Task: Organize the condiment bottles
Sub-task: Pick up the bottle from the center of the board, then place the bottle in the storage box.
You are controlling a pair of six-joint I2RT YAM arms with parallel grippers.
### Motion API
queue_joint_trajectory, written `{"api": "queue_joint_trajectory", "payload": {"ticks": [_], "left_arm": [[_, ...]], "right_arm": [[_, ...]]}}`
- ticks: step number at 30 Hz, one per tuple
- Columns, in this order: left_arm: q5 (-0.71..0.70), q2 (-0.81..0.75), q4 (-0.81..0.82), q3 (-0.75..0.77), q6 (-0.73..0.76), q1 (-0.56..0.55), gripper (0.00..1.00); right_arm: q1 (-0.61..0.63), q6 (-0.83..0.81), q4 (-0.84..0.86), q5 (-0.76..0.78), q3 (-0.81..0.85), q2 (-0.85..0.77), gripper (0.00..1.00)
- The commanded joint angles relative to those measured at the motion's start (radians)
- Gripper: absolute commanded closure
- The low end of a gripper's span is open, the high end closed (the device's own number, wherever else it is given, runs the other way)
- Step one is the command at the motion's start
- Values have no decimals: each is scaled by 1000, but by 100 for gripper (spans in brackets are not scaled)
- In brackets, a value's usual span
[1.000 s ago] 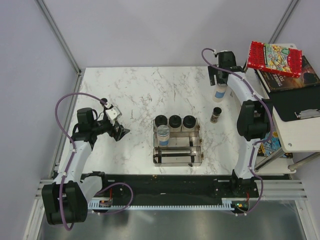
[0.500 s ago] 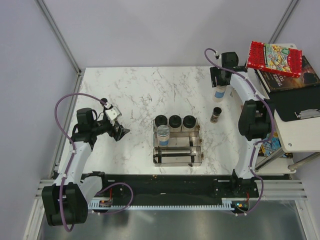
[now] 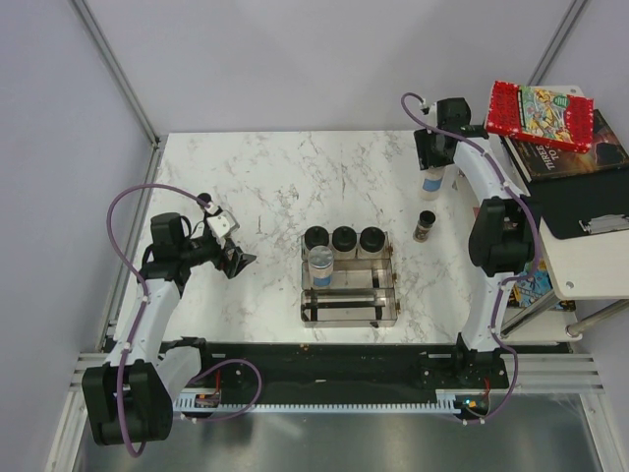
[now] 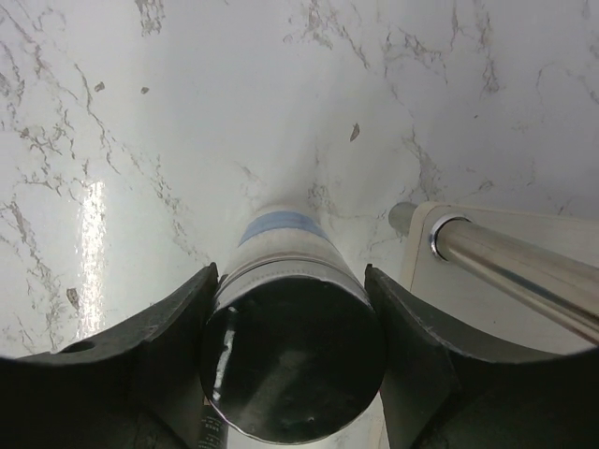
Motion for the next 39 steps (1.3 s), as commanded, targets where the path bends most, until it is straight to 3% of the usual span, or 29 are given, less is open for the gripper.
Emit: {"api": "queue_joint_trajectory", "payload": {"ticks": [1,12,18,24,29,39], "left_arm": [[35,-23,24,-2,28,8,1],[37,-25,22,-3,23,12,1],[38,-23,24,-3,25,11,1],[41,-17,24,-3,26,12,1],[41,-19,22,-2,25,12,1],[41,-17,22,-2,23,14,1]], "right_arm": [[24,-72,41,-44,80,-105,100],[110,-173,99,-181,-23,-344,100],[133,-239,-61,-456,20,-421,100],[157,-443,-339,-745,-7,-484,100],[189,-630,-413,-846,-99,-608,100],[300,-715,-499,-915,-242,-714,100]]}}
